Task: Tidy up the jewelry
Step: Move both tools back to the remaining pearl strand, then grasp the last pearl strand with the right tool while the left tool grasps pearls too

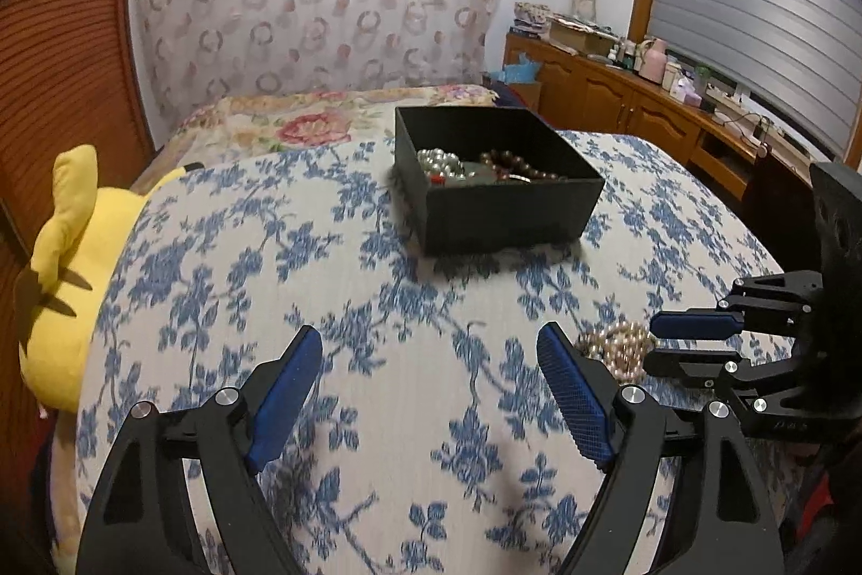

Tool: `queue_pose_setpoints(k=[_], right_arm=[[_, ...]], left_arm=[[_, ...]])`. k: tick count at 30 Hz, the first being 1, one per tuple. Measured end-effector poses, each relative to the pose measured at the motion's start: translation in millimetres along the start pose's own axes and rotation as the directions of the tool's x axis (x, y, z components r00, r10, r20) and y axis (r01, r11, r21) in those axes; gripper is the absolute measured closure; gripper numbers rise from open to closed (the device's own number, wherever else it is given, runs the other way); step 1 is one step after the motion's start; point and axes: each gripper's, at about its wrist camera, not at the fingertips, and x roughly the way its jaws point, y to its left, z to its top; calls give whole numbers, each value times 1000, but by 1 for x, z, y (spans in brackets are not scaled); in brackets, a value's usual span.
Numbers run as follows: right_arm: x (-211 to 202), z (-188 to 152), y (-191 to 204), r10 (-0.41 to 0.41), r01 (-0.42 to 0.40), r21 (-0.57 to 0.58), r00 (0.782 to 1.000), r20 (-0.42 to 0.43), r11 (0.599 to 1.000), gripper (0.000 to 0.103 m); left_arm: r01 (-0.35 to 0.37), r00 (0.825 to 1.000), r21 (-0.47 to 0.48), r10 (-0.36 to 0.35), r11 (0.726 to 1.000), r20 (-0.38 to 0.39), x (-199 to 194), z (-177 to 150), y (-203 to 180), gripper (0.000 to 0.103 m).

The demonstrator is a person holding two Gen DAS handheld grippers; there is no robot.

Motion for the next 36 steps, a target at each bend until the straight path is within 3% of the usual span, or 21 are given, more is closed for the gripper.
queue_pose_setpoints(k=[9, 11, 16, 30, 36], right_arm=[[16, 5, 3, -27, 26, -20, 998, -49, 999, 84], [18, 5, 4, -35, 34, -30, 998, -54, 999, 90], [10, 3, 0, -21, 20, -18, 999, -27, 1000, 95], [-24, 4, -23, -46, 43, 44, 997, 58, 998, 95], [-27, -3, -34, -74, 70, 66, 996, 55, 995, 95]], left_arm=[[11, 1000, -7, -11, 1000, 9, -8, -7, -2, 24], [13, 1000, -5, -13, 1000, 10, -8, -7, -3, 24], [22, 1000, -7, -22, 1000, 5, -6, -9, -5, 24], [86, 996, 36, -84, 996, -41, 15, -5, -33, 24], [153, 985, 39, -149, 987, -86, 31, -1, -47, 50]])
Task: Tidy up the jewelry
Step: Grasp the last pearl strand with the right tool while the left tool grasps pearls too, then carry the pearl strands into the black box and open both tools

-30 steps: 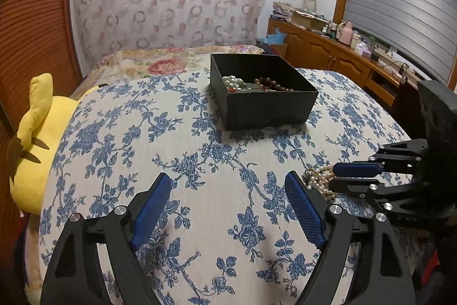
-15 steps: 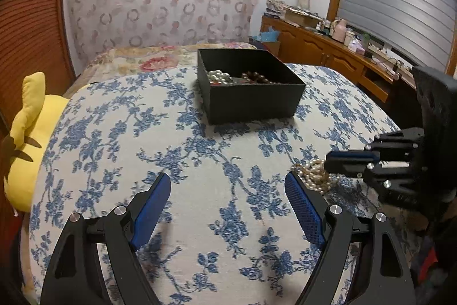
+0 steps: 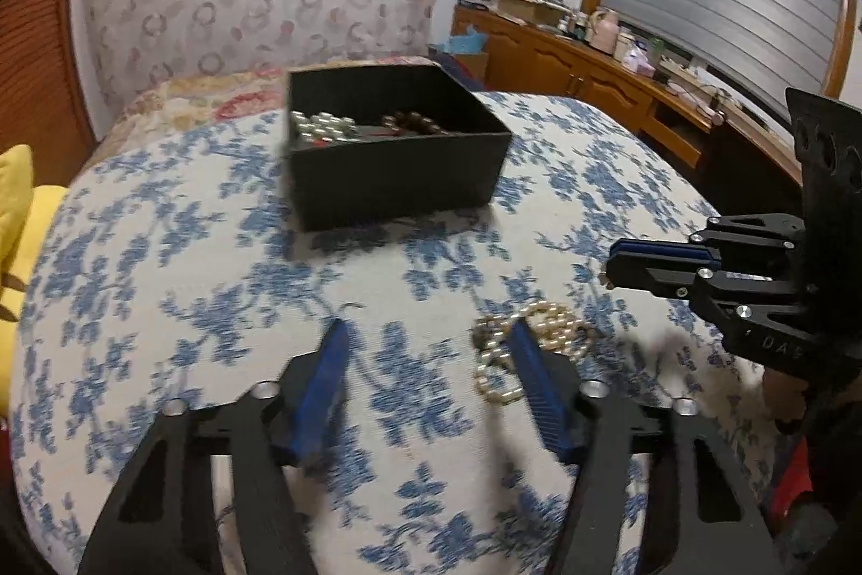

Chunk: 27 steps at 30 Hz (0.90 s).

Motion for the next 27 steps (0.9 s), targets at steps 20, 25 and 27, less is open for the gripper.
queue_pose_setpoints(k=[20, 25, 27], right_arm=[[-4, -8, -10, -6, 6, 25, 1000, 6, 1000, 94], [-7, -4, -8, -6, 6, 20, 1000, 18, 1000, 94], [-10, 0, -6, -8, 8, 14, 1000, 28, 1000, 94]], left_arm=[[73, 996, 71, -70, 995, -51, 20, 8, -23, 95], [76, 997, 48, -77, 996, 19, -7, 19, -20, 95], [76, 996, 45, -78, 996, 51, -19, 26, -19, 95]])
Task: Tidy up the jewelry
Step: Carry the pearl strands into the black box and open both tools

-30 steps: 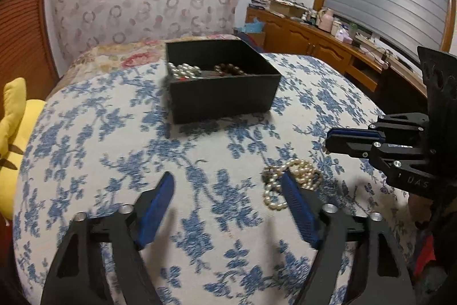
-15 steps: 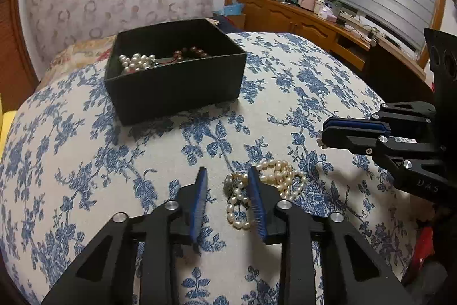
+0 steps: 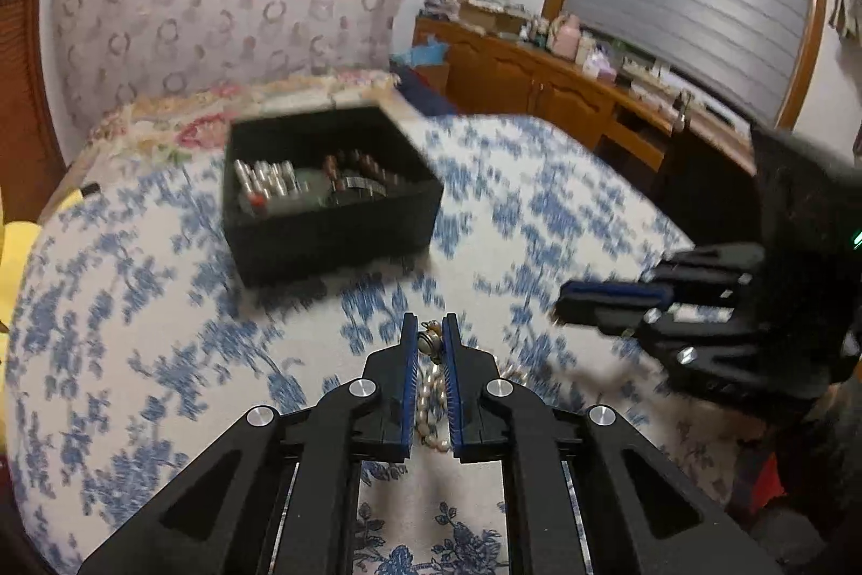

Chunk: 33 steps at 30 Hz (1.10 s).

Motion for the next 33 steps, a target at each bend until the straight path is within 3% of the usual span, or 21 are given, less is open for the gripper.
queue_pose_setpoints(k=[10, 24, 33], right_arm=[[-14, 34, 6, -6, 8, -39, 998, 60, 999, 95], [-21, 91, 11, 11, 0, -83, 991, 136, 997, 95], [-10, 123, 6, 15, 0, -95, 987, 160, 996, 95]], left_arm=[[-31, 991, 11, 30, 999, 133, -45, 42, -1, 95], [-83, 957, 27, 72, 996, 282, -99, 116, 7, 95], [-117, 943, 24, 104, 993, 318, -103, 156, 20, 95]])
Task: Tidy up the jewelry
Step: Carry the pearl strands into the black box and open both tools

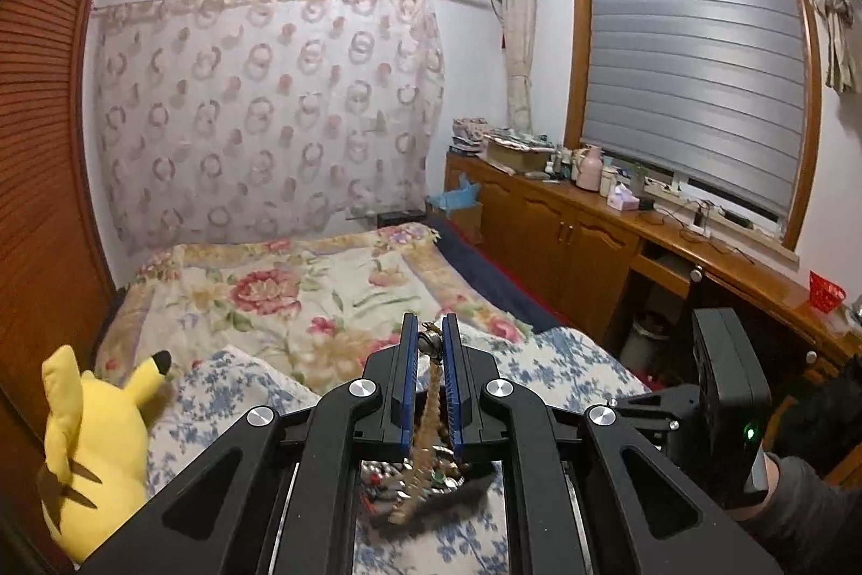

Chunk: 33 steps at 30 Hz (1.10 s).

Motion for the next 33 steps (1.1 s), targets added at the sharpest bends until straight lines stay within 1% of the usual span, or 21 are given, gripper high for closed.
queue_pose_setpoints(k=[7, 10, 15, 18, 21, 27, 29, 33], right_arm=[[13, 13, -9, 2, -2, 1, 1000, 3, 1000, 95], [21, 11, -12, 5, -5, 6, 1000, -4, 1000, 94], [49, 2, -22, 24, -22, 42, 999, -47, 999, 94], [67, -4, -29, 38, -32, 78, 996, -76, 996, 94], [79, -8, -35, 45, -35, 106, 995, -91, 994, 93], [88, -9, -41, 35, -23, 121, 995, -97, 992, 92], [88, -9, -40, 32, -20, 121, 995, -98, 992, 92], [85, -10, -39, 20, -8, 117, 995, -99, 993, 92]], left_arm=[[-12, 1000, 2, 12, 1000, 8, 13, 19, 9, 95], [-15, 1000, 4, 15, 1000, -4, 21, 20, 12, 95], [-23, 997, -18, 22, 1000, -78, 53, -1, 22, 95], [-38, 991, -33, 33, 999, -131, 71, -21, 31, 95], [-48, 985, -49, 40, 998, -166, 80, -34, 36, 95], [-70, 981, -55, 58, 996, -186, 84, -52, 40, 93], [-78, 980, -53, 67, 996, -186, 82, -57, 40, 88], [-85, 980, -52, 74, 995, -187, 78, -64, 40, 86]])
